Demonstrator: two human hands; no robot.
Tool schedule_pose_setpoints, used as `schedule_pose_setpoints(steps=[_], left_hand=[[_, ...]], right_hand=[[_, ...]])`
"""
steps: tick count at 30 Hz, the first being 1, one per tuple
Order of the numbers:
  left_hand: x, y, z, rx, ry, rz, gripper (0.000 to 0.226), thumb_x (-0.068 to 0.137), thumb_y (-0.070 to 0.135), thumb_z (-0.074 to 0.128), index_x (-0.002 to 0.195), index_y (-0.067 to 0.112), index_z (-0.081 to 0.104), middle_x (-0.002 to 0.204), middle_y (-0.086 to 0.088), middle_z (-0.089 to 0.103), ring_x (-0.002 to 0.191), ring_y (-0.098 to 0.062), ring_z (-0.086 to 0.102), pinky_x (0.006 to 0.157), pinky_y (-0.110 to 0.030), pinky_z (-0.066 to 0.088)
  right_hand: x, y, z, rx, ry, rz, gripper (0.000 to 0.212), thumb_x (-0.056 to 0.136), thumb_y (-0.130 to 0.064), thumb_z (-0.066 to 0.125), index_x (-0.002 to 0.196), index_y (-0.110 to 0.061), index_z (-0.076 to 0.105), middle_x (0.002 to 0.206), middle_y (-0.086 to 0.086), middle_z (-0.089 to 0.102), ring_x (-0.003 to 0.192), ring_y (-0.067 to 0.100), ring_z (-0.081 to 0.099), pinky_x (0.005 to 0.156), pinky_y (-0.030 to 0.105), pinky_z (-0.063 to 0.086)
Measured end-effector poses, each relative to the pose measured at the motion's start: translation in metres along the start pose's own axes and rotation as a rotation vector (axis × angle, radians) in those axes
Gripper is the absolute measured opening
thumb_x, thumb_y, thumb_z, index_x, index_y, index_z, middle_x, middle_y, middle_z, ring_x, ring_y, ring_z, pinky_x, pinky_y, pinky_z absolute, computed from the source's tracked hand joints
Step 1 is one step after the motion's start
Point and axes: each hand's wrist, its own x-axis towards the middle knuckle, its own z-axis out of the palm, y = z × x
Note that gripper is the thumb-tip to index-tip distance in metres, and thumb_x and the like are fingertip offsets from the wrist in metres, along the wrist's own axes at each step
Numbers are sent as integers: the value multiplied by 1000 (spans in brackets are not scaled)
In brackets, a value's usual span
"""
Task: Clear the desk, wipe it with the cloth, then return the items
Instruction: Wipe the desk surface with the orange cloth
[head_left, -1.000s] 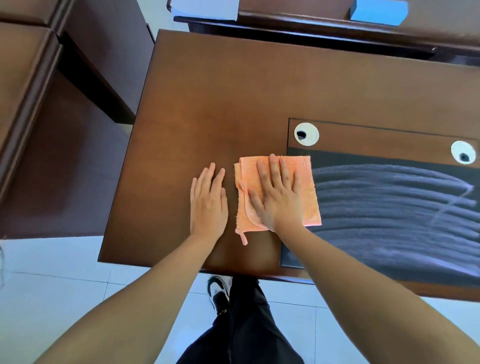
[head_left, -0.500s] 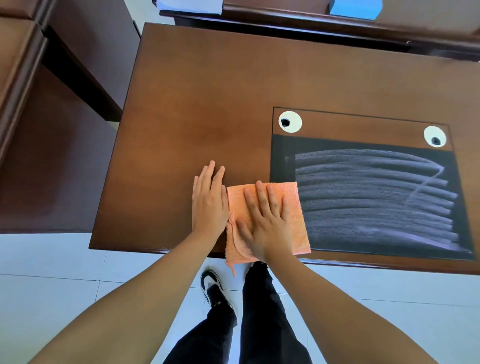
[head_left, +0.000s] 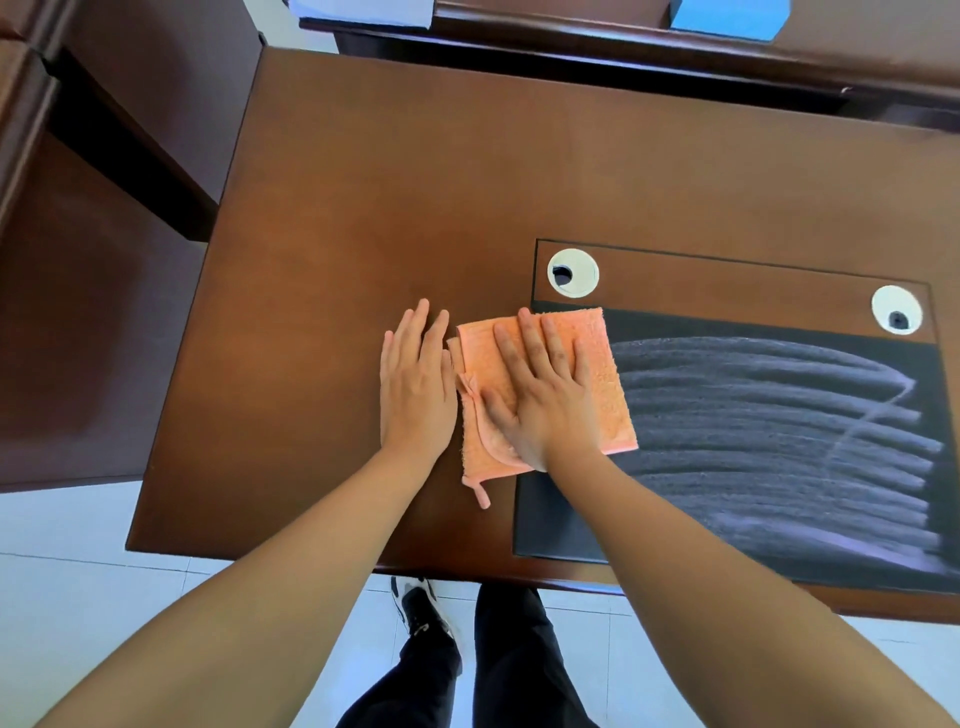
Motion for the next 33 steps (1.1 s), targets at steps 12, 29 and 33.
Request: schedule_pose_setpoints(steps=[12,29,33], left_hand=[[81,35,41,132,15,-13,46,110,17,37,156,15,45,170,-8,32,160,-26,23,132,-49,14],[137,61,65,319,-37,-68,55,111,28,17,163,25,30,174,-2,20,161,-21,16,129,-52,20],[137,57,69,324,-25,-63,55,109,30,17,163,25,31,173,-1,22,161,-20,16,129,-53,20]], right_hand=[[138,70,-38,-10,-28,-12,78,101,-73,16,169,-38,5,178,-5,-6,165,22,-5,131,54,-1],[323,149,-82,-51,-23,-1,77,100,-76,8,169,-40,1,179,-5,-5,165,24,-6,131,56,0],[347,158,-88,-44,-21,16,78,100,-77,6,169,-39,0,179,-4,-3,165,24,-5,131,56,0]])
